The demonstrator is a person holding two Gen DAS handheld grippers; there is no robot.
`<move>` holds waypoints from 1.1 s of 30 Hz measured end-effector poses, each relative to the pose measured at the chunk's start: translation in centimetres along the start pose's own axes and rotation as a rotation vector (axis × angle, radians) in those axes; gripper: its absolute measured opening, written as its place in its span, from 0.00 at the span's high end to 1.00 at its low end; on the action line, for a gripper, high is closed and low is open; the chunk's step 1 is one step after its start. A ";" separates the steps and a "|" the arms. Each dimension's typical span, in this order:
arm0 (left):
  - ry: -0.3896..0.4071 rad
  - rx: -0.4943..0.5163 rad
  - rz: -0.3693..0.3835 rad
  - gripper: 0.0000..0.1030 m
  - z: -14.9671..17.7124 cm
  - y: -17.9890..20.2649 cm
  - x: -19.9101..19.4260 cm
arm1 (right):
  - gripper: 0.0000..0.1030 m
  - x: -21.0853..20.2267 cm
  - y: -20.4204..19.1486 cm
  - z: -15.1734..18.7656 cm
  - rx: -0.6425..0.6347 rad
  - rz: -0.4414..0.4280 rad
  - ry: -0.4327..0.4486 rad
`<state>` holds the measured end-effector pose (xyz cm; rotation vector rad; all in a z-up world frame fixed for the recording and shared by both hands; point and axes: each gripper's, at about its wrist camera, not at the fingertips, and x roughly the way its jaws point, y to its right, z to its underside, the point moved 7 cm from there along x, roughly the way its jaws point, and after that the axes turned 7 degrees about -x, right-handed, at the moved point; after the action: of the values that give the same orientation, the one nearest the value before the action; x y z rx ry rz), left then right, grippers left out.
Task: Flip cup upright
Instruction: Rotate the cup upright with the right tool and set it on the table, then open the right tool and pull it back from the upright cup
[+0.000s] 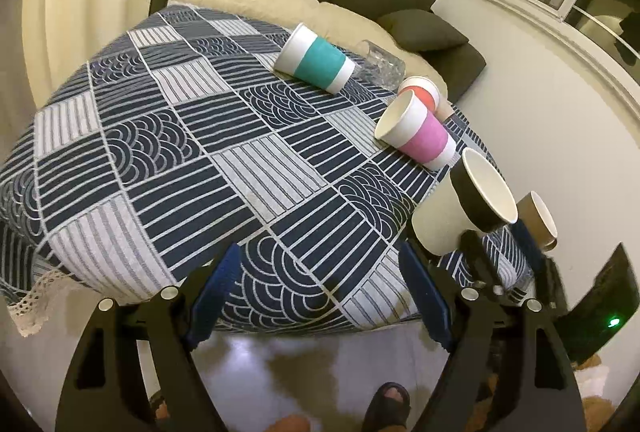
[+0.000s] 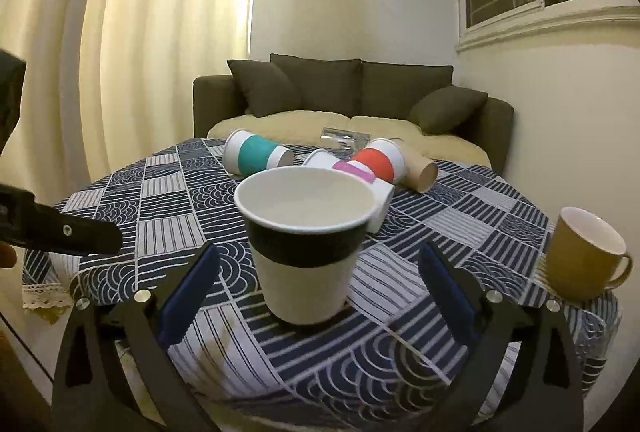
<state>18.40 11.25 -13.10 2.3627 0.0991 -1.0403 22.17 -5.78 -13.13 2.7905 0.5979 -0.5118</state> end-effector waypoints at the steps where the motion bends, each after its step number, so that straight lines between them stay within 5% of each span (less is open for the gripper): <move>1: 0.008 0.008 -0.006 0.23 0.1 0.1 -0.3 | 0.05 -0.5 0.3 -0.1 0.003 -0.002 0.001; 12: 0.070 0.055 -0.049 0.18 1.2 1.0 -3.0 | 0.05 -7.0 3.5 -1.4 0.114 -0.067 -0.002; 15: 0.109 0.098 -0.094 0.12 1.6 1.4 -3.6 | 0.05 -8.8 3.3 -2.0 0.075 -0.089 0.017; 26: 0.154 0.202 -0.050 0.07 4.7 4.1 -6.8 | 0.05 -14.1 3.6 -2.5 0.051 -0.191 0.000; 33: 0.210 0.351 -0.068 0.06 7.5 6.5 -9.5 | 0.05 -17.0 3.4 -2.2 -0.013 -0.216 0.014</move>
<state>8.62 3.32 -7.55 2.8020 0.0805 -0.8957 9.69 -14.06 -4.07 2.7340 0.9081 -0.5283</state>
